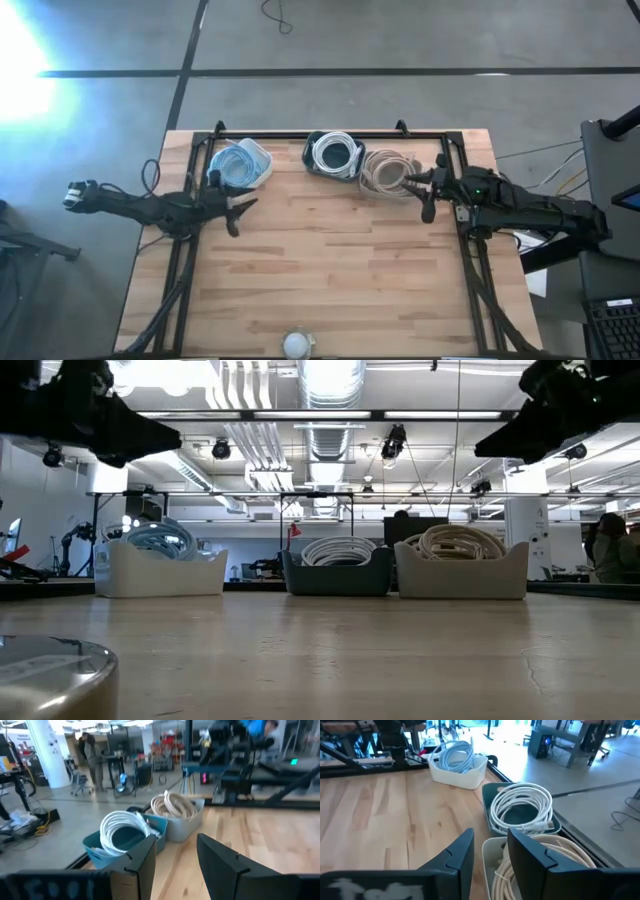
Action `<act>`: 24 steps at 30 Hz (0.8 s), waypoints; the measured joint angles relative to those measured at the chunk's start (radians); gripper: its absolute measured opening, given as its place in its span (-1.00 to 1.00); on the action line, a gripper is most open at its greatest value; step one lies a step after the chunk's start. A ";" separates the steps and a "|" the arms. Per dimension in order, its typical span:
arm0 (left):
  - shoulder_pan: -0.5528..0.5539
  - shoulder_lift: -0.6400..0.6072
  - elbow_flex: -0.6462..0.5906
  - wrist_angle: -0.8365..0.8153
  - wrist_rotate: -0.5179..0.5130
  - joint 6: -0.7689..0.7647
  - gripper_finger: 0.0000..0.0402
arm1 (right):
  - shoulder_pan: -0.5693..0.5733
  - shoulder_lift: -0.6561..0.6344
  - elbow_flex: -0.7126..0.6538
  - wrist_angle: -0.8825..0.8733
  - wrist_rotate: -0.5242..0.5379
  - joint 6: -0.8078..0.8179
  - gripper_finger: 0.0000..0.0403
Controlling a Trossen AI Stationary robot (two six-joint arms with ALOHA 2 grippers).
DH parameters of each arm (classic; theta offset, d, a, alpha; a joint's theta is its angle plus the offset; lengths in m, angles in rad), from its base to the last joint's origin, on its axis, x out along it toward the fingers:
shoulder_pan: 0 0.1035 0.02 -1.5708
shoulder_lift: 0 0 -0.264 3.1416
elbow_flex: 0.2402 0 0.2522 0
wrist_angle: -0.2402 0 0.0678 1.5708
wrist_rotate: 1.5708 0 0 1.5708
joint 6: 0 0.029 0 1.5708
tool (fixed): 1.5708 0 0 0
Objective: Pick & Place USB Port
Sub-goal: Return to Home Position
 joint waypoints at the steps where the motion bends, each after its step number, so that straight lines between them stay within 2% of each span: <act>1: 0.000 -0.026 -0.020 0.010 0.002 -0.006 -0.26 | 0.000 -0.019 -0.012 0.001 0.000 -0.001 -0.45; 5: 0.000 -0.125 -0.072 0.023 0.003 -0.025 -0.26 | 0.000 -0.091 -0.061 0.029 -0.014 -0.004 -0.49; 8: 0.000 -0.200 -0.091 0.036 0.002 0.013 -0.26 | 0.000 -0.146 -0.087 0.044 -0.051 0.001 -0.53; 13: 0.001 -0.320 -0.111 -0.011 0.001 0.044 -0.26 | 0.000 -0.242 -0.147 0.085 -0.054 0.026 -0.60; 24: 0.004 -0.321 -0.146 -0.095 -0.004 -0.010 -0.26 | 0.000 -0.409 -0.328 0.216 -0.181 0.027 -0.71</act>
